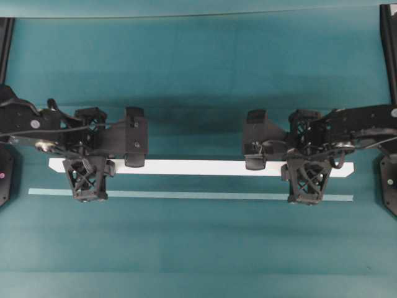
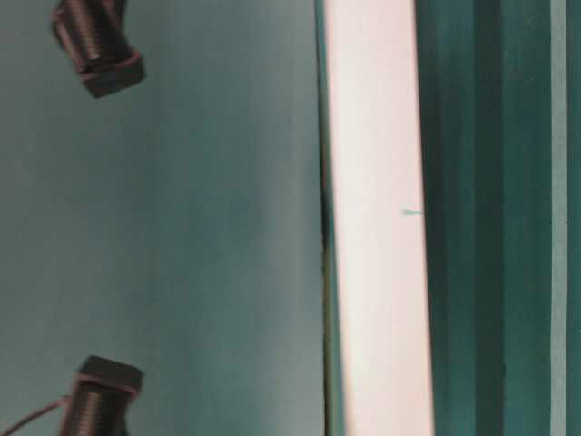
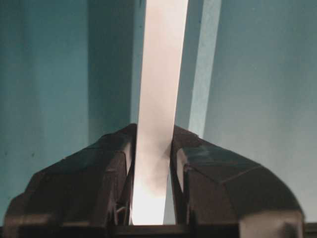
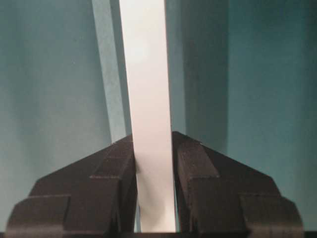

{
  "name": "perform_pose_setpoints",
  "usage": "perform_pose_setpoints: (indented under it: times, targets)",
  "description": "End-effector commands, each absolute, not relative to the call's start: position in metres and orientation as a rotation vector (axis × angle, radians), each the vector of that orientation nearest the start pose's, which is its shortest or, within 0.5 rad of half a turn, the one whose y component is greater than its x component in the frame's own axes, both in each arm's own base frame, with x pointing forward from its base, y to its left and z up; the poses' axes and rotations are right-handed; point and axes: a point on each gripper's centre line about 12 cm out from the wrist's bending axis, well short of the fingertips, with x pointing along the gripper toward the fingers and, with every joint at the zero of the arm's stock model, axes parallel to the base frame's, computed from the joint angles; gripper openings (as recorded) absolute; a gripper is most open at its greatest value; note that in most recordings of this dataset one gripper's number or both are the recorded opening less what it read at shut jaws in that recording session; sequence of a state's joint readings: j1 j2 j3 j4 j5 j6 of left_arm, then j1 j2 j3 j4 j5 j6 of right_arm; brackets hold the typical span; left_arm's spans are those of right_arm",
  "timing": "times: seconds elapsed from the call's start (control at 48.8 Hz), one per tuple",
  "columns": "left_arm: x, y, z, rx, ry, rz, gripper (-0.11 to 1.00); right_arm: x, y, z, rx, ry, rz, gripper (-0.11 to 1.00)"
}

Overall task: Lift a wooden board with both hands.
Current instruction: 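Lower the board back onto the table and open both grippers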

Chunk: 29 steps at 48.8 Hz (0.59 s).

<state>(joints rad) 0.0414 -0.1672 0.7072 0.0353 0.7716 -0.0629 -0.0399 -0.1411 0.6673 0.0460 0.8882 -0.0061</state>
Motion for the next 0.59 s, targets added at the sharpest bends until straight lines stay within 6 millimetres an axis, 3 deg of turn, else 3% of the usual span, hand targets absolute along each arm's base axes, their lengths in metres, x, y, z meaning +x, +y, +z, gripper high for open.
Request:
perform_pose_setpoints:
  times: [0.0,0.574]
  targets:
    - [0.298,0.014,0.159,-0.042,1.295,0.079,0.17,0.297,-0.002,0.159,0.076,1.405,0.0,0.21]
    - [0.301,0.01,0.138,-0.047,1.304,0.073,0.17,0.307,0.009,0.115,0.058,1.4,0.022,0.21]
